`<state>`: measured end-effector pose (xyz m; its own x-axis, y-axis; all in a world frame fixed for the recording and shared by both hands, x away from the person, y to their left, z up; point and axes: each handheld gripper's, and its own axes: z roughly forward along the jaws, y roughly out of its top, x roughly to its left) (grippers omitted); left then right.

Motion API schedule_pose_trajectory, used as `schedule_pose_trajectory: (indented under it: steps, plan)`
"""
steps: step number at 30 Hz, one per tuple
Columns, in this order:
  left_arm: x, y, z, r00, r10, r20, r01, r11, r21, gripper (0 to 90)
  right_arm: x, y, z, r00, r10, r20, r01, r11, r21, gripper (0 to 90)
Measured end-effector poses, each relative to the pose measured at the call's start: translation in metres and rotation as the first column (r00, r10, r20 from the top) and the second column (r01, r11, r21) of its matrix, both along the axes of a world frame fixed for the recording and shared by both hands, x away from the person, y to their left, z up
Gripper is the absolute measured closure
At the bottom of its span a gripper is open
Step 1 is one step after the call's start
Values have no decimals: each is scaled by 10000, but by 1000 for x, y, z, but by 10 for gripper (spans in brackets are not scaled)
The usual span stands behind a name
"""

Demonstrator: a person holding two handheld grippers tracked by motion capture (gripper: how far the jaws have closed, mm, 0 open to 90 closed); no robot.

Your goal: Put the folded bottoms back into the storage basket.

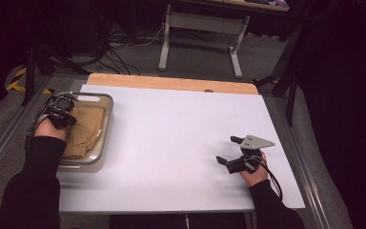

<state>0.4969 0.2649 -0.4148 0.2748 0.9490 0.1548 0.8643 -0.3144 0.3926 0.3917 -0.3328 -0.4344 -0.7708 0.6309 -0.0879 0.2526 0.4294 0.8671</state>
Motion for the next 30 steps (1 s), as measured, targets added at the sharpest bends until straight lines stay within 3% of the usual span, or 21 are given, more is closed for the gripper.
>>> schedule_pose_trajectory:
  steps: [2,7,11,13,15,18,21,25,27,30]
  plan:
    - [-1,0,2,9998,-40,178,40,10000,41,719,0,0,0,10000,-7,0,7,10000,-8,0]
    - [-7,4,13,9955,-95,948,150,9983,-568,653,0,0,0,10000,-25,-9,25,10000,4,0]
    - [-19,9,30,9825,71,1860,168,9918,-1267,604,0,0,0,10000,-43,10,43,10000,4,0]
    - [-26,12,38,9720,179,2343,212,9863,-1634,576,0,0,0,10000,-37,9,37,10000,11,0]
    - [-34,15,48,9574,314,2870,326,9759,-2157,546,1,0,0,10000,-13,-13,13,10000,31,0]
    - [-48,16,61,9341,470,3540,643,9530,-2961,503,1,0,0,10000,75,-46,-75,9999,95,0]
    - [-60,12,69,9141,534,4019,918,9383,-3335,430,0,1,0,9998,176,-54,-176,9998,105,0]
    - [-72,4,77,9016,468,4299,1276,9211,-3679,301,0,1,0,9997,244,-37,-244,9996,136,0]
    - [-79,-2,82,8878,420,4583,1562,9092,-3860,260,0,1,0,9996,269,-20,-269,9995,152,0]
    - [-88,-10,88,8711,285,4903,1911,9000,-3917,202,-1,1,0,9995,312,11,-313,9994,159,0]
